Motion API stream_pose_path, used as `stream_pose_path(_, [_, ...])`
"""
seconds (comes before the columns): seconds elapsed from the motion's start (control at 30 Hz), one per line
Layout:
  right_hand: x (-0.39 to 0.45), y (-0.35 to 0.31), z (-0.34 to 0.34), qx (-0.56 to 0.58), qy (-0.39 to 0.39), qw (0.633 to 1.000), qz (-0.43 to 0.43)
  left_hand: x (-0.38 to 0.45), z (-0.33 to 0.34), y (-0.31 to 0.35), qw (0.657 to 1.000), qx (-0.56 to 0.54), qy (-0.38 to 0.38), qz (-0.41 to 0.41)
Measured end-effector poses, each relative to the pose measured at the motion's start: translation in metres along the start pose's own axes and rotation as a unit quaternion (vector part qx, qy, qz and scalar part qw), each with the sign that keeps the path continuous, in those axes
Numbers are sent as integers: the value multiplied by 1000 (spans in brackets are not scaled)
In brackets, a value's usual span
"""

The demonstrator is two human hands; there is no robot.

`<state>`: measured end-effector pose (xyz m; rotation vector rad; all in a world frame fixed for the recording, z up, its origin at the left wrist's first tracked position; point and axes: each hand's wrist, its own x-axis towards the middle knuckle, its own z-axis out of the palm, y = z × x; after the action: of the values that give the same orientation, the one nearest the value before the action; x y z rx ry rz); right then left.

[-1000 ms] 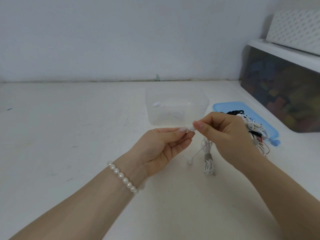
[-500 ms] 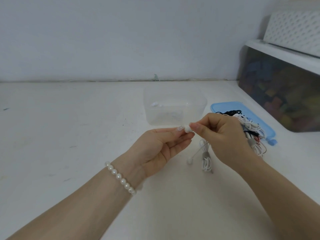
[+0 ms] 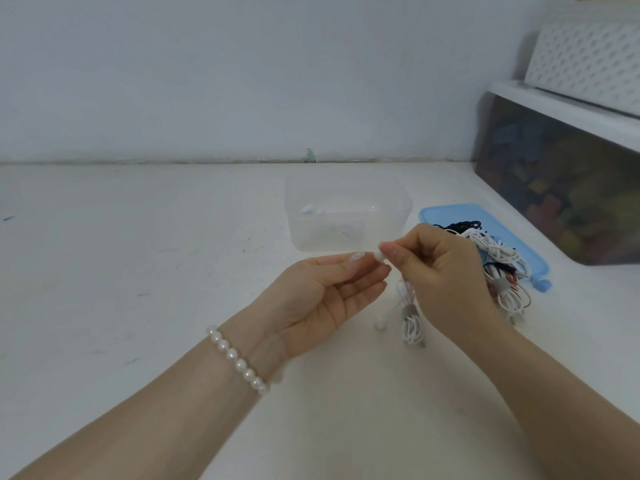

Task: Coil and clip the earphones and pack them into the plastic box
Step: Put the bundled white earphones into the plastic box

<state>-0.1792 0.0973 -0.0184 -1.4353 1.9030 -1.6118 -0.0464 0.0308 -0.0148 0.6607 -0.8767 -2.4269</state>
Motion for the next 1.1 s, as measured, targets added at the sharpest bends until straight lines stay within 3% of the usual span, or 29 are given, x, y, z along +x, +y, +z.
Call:
stream_pose_path(0.2, [7,-2,-8,189,-56,971,135,1,-1,3,999,33,19,21])
stream_pose_path(0.33, [7,-6,-10,242,-80,952,172,1,-2,3,970,208,64,104])
stream_pose_path(0.47, [7,-11,-15,304,-93,928,194,1,-4,-4,840,500,72,197])
stream_pose_path(0.63, [8,-13,-16,352,-95,910,196,7,-4,-21,647,735,49,197])
stream_pose_path(0.7, [9,-13,-17,354,-88,910,194,8,-6,-22,620,761,38,186])
stream_pose_path(0.77, [10,-12,-18,316,-79,927,187,8,-7,-21,617,764,27,185])
stream_pose_path(0.87, [9,-8,-17,150,-77,975,142,6,-9,-16,618,757,28,210])
stream_pose_path(1.03, [7,1,-11,47,-120,985,117,0,-9,-4,742,626,69,227])
stream_pose_path(1.1, [7,3,-11,43,-127,985,112,0,-9,-4,772,592,71,221])
